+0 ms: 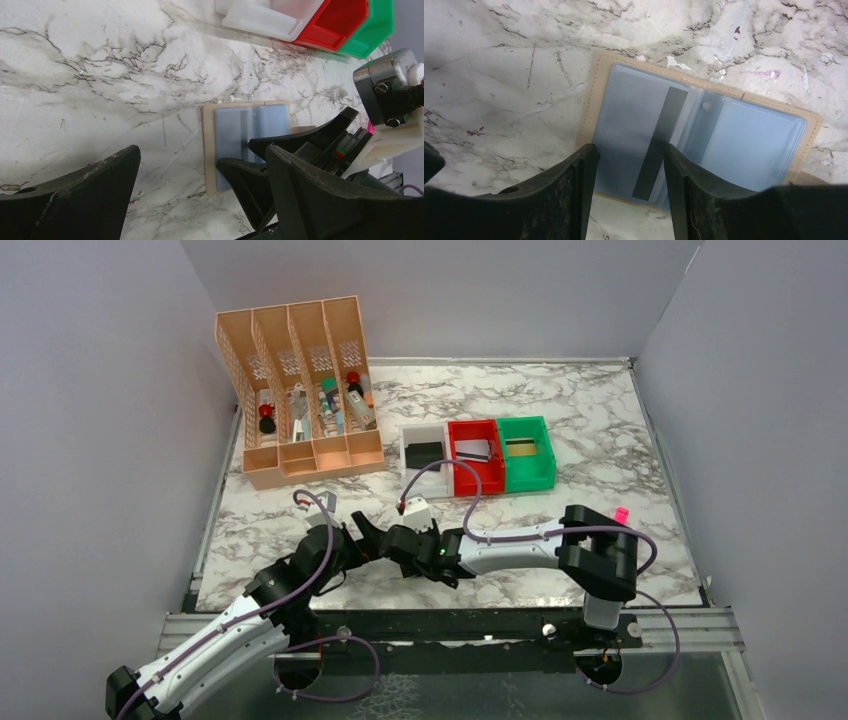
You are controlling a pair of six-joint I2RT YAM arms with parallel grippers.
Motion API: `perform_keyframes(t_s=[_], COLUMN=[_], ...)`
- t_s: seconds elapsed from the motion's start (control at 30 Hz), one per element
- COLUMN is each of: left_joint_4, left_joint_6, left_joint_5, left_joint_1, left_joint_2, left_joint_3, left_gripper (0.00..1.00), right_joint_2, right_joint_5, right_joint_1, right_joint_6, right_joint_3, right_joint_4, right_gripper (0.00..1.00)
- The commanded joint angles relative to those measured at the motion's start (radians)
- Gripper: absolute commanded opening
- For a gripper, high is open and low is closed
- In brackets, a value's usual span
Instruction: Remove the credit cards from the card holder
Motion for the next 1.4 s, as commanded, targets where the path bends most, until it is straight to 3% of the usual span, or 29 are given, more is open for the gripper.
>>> perform_keyframes(t_s=[0.0, 0.33, 0.7, 0.9, 1.17, 1.37], left_joint_4=[0.005, 0.006, 0.005, 0.005, 0.005, 0.009], left_joint_6=[-0.004, -0.002, -0.013, -0.013, -0.014, -0.02], left_joint_5=[-0.018, -0.017, -0.012, -0.011, -0.009, -0.006], left_joint_1=[0.002, 0.002, 0.002, 0.002, 0.002, 0.002], left_joint_2=[-0.005, 0.0, -0.004, -0.004, -0.001, -0.002], left_joint_3=[-0.003, 0.006, -0.003, -0.003, -0.004, -0.005], left_gripper=[0.99, 0.99, 0.99, 0.99, 0.99, 0.99], right_joint_2=[0.01, 0.032, 0.024, 0.002, -0.049, -0.072], right_joint_5=[0.054, 0.031, -0.001, -0.008, -0.131, -0.169], right_joint_1=[0.001, -0.001, -0.002, -0.006, -0.039, -0.058], right_joint_6=[0.024, 0.026, 0.058, 0.036, 0.01, 0.008], right_joint_3=[-0.031, -0.049, -0.093, -0.083, -0.114, -0.133], right_joint_4=[-0.075, -0.035, 0.008, 0.012, 0.085, 0.109], right_gripper=[0.57, 0.57, 0.36, 0.37, 0.4, 0.3])
